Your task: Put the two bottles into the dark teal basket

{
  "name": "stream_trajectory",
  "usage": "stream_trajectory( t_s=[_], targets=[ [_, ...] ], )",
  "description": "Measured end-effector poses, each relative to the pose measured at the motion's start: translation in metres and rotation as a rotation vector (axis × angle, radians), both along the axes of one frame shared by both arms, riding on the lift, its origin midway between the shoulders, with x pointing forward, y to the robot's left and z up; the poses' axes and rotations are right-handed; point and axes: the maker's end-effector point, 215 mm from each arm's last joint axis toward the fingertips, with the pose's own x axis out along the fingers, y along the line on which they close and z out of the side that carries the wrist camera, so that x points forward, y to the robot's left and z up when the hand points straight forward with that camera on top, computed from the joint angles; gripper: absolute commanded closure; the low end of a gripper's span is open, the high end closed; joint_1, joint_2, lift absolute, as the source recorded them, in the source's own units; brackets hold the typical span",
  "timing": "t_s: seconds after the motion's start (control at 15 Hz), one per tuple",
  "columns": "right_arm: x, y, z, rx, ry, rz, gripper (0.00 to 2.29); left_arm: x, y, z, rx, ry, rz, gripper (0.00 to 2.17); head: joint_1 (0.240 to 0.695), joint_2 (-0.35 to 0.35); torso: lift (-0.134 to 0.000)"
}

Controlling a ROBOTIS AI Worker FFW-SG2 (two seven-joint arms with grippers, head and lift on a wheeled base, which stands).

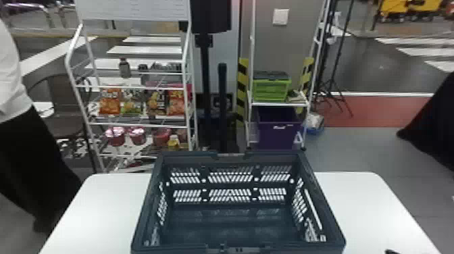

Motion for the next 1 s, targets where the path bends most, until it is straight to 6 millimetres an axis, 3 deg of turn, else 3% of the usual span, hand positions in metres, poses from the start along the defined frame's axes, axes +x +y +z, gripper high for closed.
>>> stream_trajectory(
  t_s=[0.53, 0.73, 1.0],
  targets=[
    [0.073, 0.036, 0.023, -0.008, 0.063, 0.059, 2.02, -0.006, -0.003, -0.001, -0.001, 0.006, -0.014, 2.15, 0.499, 0.000, 0.000],
    [0.101, 0.048, 0.020, -0.011, 0.098, 0.065, 2.02, -0.007, -0.004, 0.000, 0.001, 0.007, -0.019, 2.15, 0.499, 0.000, 0.000],
    [0.154, 0.063, 0.009, 0.023, 0.193, 0.008, 2.02, -0.009, -0.003, -0.004, 0.007, 0.018, -0.023, 2.15, 0.499, 0.000, 0.000]
  ],
)
